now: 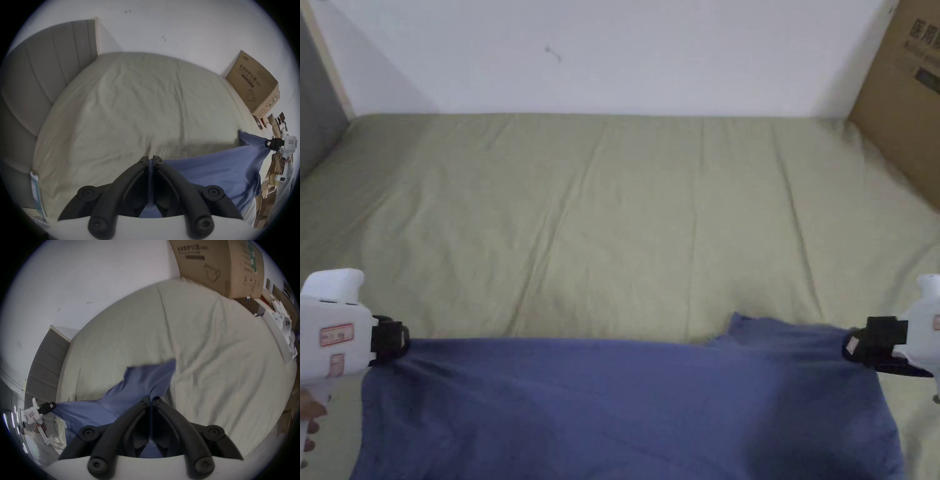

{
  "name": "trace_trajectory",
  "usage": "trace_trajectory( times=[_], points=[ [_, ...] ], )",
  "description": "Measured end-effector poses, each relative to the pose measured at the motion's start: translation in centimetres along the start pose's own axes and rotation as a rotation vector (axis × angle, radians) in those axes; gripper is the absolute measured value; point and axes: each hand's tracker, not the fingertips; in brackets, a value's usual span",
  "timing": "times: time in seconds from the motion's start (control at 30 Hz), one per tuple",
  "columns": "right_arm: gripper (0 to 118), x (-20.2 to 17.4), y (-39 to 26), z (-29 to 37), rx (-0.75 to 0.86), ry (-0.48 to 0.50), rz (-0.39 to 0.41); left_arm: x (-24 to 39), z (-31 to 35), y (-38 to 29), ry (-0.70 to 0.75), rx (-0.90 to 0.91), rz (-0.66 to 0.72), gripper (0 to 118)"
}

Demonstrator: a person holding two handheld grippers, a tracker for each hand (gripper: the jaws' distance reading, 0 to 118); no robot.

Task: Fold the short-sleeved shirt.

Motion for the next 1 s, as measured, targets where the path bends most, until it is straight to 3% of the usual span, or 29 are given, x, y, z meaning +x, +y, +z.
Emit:
trace_trajectory(
  times=[0.2, 0.37, 0.4, 0.43, 0.47, 0.5, 0.53, 0.6, 0.63, 0.73, 0.77, 0.8, 0.83, 0.87, 0.9, 0.93, 1.0],
  points=[
    [2, 0.8, -8.1, 7.3, -0.01, -0.029, 0.098, -1.5, 9.4, -7.0, -0.033, 0.054, -0.02, 3],
    [2, 3.0, -16.5, 4.8, -0.176, -0.146, 0.184, -3.2, 8.3, -14.8, -0.019, -0.103, -0.007, 3],
    [2, 3.3, -17.9, 3.6, -0.194, -0.156, 0.215, -3.4, 7.2, -16.0, -0.012, -0.155, 0.011, 9],
    [10, 3.4, -19.1, 2.7, -0.201, -0.184, 0.24, -3.5, 6.5, -17.0, -0.008, -0.195, 0.032, 28],
    [35, 3.1, -19.6, 2.5, -0.204, -0.216, 0.254, -3.8, 6.1, -17.9, 0.006, -0.224, 0.045, 58],
    [72, 2.9, -20.2, 2.5, -0.204, -0.238, 0.277, -4.2, 6.2, -18.5, 0.028, -0.234, 0.041, 93],
    [78, 2.6, -20.6, 3.0, -0.189, -0.249, 0.275, -4.5, 6.9, -19.0, 0.038, -0.197, 0.064, 100],
    [78, 1.7, -20.1, 5.3, -0.135, -0.23, 0.267, -5.6, 8.8, -19.0, 0.011, -0.108, 0.132, 100],
    [78, 1.0, -19.8, 6.6, -0.102, -0.256, 0.286, -6.1, 9.6, -19.0, 0.011, -0.101, 0.161, 100],
    [77, -2.0, -19.4, 9.5, 0.041, -0.204, 0.347, -7.3, 12.3, -19.0, 0.026, -0.049, 0.23, 98],
    [75, -3.3, -18.9, 10.4, 0.098, -0.16, 0.356, -7.6, 13.0, -19.4, 0.012, -0.016, 0.25, 89],
    [65, -4.5, -18.8, 11.1, 0.141, -0.132, 0.346, -7.6, 13.7, -19.8, -0.007, 0.01, 0.262, 58],
    [46, -5.8, -19.0, 10.6, 0.162, -0.103, 0.334, -7.6, 14.0, -20.1, -0.03, 0.032, 0.268, 24],
    [18, -7.2, -19.2, 10.3, 0.161, -0.052, 0.338, -7.7, 13.9, -20.7, -0.05, 0.043, 0.287, 0],
    [1, -8.7, -19.8, 9.5, 0.174, -0.018, 0.325, -8.0, 13.5, -21.4, -0.06, 0.053, 0.33, 1],
    [1, -9.9, -20.3, 8.7, 0.188, 0.014, 0.32, -8.3, 13.2, -22.0, -0.081, 0.063, 0.37, 1],
    [1, -13.1, -21.1, 6.8, 0.197, 0.106, 0.436, -9.1, 12.3, -23.1, -0.123, 0.04, 0.432, 2]
  ],
)
